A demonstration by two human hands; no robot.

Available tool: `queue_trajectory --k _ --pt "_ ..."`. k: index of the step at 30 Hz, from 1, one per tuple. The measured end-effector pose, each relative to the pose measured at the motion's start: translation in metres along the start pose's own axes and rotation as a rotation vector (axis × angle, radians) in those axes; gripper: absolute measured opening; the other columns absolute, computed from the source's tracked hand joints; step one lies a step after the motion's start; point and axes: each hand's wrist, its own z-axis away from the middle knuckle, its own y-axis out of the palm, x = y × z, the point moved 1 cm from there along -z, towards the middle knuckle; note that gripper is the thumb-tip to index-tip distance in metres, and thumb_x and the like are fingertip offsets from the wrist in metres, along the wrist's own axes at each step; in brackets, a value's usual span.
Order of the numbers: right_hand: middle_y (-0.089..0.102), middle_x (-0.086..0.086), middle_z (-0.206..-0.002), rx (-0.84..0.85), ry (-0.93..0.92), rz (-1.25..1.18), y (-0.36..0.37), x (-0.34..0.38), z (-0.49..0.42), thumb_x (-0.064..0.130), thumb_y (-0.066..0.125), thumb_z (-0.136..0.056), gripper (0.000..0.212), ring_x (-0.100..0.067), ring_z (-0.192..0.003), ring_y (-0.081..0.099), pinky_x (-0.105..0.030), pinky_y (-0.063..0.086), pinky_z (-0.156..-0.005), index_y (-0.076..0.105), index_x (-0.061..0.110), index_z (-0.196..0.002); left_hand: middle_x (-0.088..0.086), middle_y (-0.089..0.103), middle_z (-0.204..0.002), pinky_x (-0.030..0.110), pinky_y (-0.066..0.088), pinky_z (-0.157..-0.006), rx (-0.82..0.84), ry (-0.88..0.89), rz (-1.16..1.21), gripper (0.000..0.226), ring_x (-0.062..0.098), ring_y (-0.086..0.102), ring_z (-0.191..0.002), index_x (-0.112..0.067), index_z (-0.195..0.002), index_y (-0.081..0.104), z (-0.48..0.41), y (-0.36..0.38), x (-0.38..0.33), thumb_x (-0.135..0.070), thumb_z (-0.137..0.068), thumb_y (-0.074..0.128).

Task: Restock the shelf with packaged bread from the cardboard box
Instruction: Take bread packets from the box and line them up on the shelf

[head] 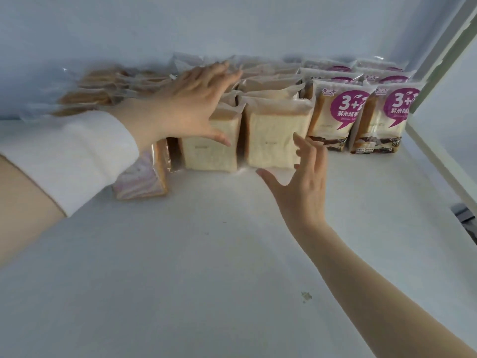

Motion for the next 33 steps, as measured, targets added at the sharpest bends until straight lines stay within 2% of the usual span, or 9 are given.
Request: queue_trajectory --k 3,6,12,15,20,24,29,31,33 --pt "0.048 -0.014 -0.118 0.159 0.012 0.069 0.029 0.026 0.008 0.032 0.077 -0.071 0.068 -0.027 -0.108 0.049 -0.025 0.039 -0.09 0.048 0.003 -0.125 0.009 -0.006 -0.158 0.043 0.006 -0.118 0.067 -0.03 -0.084 0.117 0.028 0.002 -0.146 -0.02 -0.149 -0.004 0.007 0.01 0.021 -0.065 -0.064 0.065" --pt "0.043 -0.008 -0.122 0.284 0.095 0.138 0.059 0.036 0.002 0.039 0.067 -0.08 0.063 -0.023 -0.114 0.043 -0.028 0.038 -0.092 0.042 0.009 -0.129 0.01 0.003 -0.158 0.043 0.009 -0.118 0.064 -0.042 -0.101 0.112 0.028 0.008 -0.146 -0.018 -0.149 0.001 0.005 0.02 0.03 -0.061 -0.068 0.065" --pt "0.045 -0.012 -0.124 0.269 0.183 0.274 0.088 0.032 -0.014 0.038 0.061 -0.084 0.049 -0.03 -0.118 0.041 -0.036 0.037 -0.09 0.049 0.006 -0.12 0.011 0.02 -0.155 0.043 0.022 -0.113 -0.045 -0.028 -0.097 0.102 0.028 0.023 -0.143 -0.014 -0.147 0.015 0.003 0.03 0.029 -0.053 -0.07 0.069" --pt "0.044 -0.013 -0.125 0.266 0.195 0.232 0.09 0.031 -0.014 0.035 0.062 -0.084 0.049 -0.031 -0.121 0.038 -0.035 0.035 -0.093 0.05 0.004 -0.119 0.012 0.019 -0.155 0.043 0.022 -0.113 -0.038 -0.017 -0.078 0.103 0.028 0.023 -0.142 -0.013 -0.147 0.014 0.002 0.03 0.031 -0.053 -0.07 0.069" --pt "0.047 -0.016 -0.121 0.255 0.148 0.131 0.082 0.028 -0.008 0.037 0.064 -0.083 0.053 -0.032 -0.119 0.04 -0.033 0.033 -0.095 0.051 0.003 -0.122 0.009 0.005 -0.158 0.041 0.011 -0.117 0.045 -0.014 -0.021 0.107 0.025 0.009 -0.146 -0.017 -0.149 0.003 0.005 0.023 0.034 -0.059 -0.071 0.064" --pt "0.05 -0.02 -0.117 0.224 0.162 0.142 0.092 0.028 -0.014 0.033 0.064 -0.084 0.046 -0.035 -0.114 0.044 -0.032 0.032 -0.087 0.055 -0.002 -0.113 0.008 0.014 -0.157 0.04 0.017 -0.115 -0.006 -0.003 -0.039 0.097 0.025 0.017 -0.144 -0.015 -0.148 0.011 0.004 0.027 0.034 -0.052 -0.076 0.063" --pt "0.049 -0.019 -0.12 0.272 0.145 0.103 0.093 0.026 -0.018 0.031 0.065 -0.084 0.043 -0.034 -0.115 0.046 -0.033 0.035 -0.093 0.054 -0.002 -0.111 0.012 0.015 -0.156 0.042 0.02 -0.114 0.009 -0.013 -0.09 0.1 0.027 0.019 -0.144 -0.012 -0.148 0.01 0.004 0.027 0.031 -0.055 -0.074 0.062" --pt "0.052 -0.013 -0.116 0.314 0.115 0.048 0.079 0.023 -0.017 0.033 0.066 -0.083 0.044 -0.028 -0.108 0.05 -0.03 0.038 -0.09 0.055 0.002 -0.113 0.012 0.006 -0.158 0.042 0.012 -0.117 0.061 -0.026 -0.06 0.104 0.026 0.011 -0.146 -0.014 -0.149 0.004 0.006 0.021 0.03 -0.059 -0.074 0.06" --pt "0.057 -0.009 -0.103 0.245 0.066 -0.03 0.054 0.013 -0.015 0.029 0.069 -0.081 0.036 -0.02 -0.087 0.054 -0.019 0.041 -0.074 0.06 0.003 -0.104 0.009 -0.005 -0.159 0.039 0.001 -0.118 0.088 -0.023 -0.033 0.108 0.023 -0.001 -0.147 -0.017 -0.149 -0.004 0.008 0.012 0.022 -0.064 -0.073 0.056"
